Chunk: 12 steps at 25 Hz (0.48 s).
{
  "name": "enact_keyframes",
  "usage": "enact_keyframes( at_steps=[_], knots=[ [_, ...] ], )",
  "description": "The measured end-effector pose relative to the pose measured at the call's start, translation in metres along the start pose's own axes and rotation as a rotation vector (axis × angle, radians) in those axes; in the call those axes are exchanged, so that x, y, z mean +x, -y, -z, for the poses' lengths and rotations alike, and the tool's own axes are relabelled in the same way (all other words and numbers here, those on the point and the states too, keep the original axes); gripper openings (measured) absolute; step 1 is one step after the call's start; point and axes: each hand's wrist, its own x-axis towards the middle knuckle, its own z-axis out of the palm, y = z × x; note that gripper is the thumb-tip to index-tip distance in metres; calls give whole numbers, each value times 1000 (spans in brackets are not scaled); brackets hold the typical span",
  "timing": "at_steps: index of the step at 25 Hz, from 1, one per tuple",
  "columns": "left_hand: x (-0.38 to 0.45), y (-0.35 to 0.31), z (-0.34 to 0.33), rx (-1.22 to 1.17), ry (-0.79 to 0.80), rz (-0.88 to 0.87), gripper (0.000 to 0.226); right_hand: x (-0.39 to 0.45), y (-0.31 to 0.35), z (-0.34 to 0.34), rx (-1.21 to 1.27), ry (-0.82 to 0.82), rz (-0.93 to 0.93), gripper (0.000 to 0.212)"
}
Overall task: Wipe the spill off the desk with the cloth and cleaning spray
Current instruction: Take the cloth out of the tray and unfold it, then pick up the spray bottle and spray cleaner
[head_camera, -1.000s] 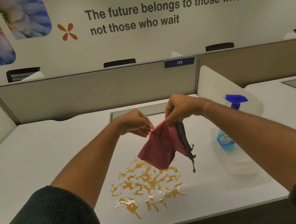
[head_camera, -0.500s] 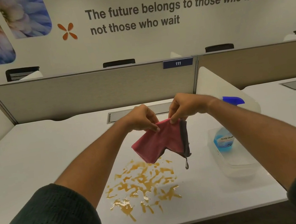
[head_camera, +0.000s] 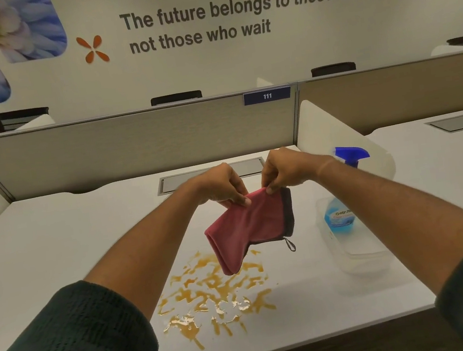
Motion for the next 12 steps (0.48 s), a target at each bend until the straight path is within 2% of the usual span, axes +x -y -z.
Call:
enact_keyframes(
  at_steps=[5, 7, 12],
  knots=[
    [11, -2, -6, 9, 2, 1, 15, -9, -15, -5, 49, -64, -20, 27],
    [17, -3, -9, 10, -10, 10, 15, -15, -26, -8, 91, -199, -48, 38],
    [32, -3, -17, 13, -51, 27, 13, -39, -72, -10, 261, -672, -207, 65]
  ],
)
